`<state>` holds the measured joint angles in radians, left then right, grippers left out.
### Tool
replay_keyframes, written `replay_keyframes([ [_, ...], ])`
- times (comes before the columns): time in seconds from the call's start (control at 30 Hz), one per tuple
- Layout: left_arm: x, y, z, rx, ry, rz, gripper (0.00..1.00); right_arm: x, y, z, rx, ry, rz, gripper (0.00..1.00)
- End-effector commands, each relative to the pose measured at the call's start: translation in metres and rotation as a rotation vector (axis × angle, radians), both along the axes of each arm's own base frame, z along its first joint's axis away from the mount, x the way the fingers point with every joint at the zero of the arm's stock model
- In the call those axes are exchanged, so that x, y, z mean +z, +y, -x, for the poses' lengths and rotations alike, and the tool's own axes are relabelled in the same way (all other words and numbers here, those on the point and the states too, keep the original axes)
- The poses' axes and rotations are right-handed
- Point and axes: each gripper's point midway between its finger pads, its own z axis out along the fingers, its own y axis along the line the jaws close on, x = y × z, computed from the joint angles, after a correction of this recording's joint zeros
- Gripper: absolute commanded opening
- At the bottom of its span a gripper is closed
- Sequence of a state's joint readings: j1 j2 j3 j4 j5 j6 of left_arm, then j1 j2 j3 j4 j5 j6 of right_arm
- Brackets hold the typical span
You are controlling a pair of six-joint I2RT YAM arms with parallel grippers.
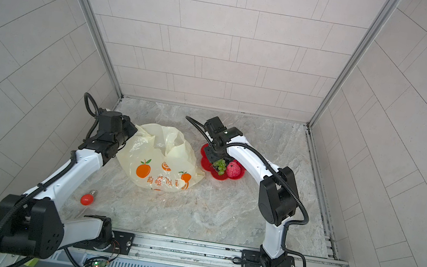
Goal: Take fruits out of the plastic bag
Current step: Place the plastic bag at the center of the board.
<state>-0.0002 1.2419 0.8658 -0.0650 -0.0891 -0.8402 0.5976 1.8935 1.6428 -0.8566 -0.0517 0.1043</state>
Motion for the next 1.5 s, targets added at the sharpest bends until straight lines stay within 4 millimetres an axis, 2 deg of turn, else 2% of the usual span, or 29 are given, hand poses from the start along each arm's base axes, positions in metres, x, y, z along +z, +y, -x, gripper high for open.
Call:
replay_keyframes([
  [0.0, 0.027, 0.009, -0.016, 0.061, -0.103, 0.005, 0.05, 0.005, -0.005, 0.001, 0.008, -0.003, 0.047, 0.29],
  [0.2, 0.029, 0.012, -0.035, 0.083, -0.128, 0.007, 0.06, 0.008, -0.008, -0.004, 0.015, -0.022, 0.082, 0.29],
  [0.4, 0.015, 0.01, -0.058, 0.067, -0.121, 0.008, 0.11, 0.002, -0.006, -0.008, 0.031, -0.033, 0.099, 0.3],
  [0.53, 0.008, -0.002, -0.07, 0.0, -0.108, 0.035, 0.25, -0.004, -0.006, -0.009, 0.032, -0.021, 0.118, 0.34],
  [0.7, 0.009, -0.002, -0.061, 0.0, -0.116, 0.037, 0.41, -0.006, -0.002, -0.007, 0.039, -0.005, 0.117, 0.48],
  [0.87, 0.017, 0.002, -0.045, 0.006, -0.132, -0.006, 0.54, 0.0, 0.003, -0.004, 0.041, -0.014, 0.103, 0.51],
  [0.97, 0.029, 0.005, -0.034, 0.002, -0.152, -0.05, 0.62, 0.007, 0.008, -0.002, 0.043, -0.026, 0.082, 0.53],
  [1.17, 0.056, 0.006, -0.022, -0.013, -0.189, -0.112, 0.65, 0.015, 0.016, 0.0, 0.05, -0.038, 0.065, 0.56],
  [1.27, 0.073, 0.001, -0.022, -0.052, -0.209, -0.136, 0.74, 0.019, 0.018, 0.003, 0.049, -0.042, 0.051, 0.56],
  [1.33, 0.083, -0.001, -0.022, -0.066, -0.23, -0.129, 0.75, 0.025, 0.019, 0.004, 0.041, -0.054, 0.033, 0.56],
  [1.47, 0.087, -0.007, -0.02, -0.091, -0.236, -0.09, 0.75, 0.04, 0.016, 0.003, 0.016, -0.097, 0.008, 0.56],
])
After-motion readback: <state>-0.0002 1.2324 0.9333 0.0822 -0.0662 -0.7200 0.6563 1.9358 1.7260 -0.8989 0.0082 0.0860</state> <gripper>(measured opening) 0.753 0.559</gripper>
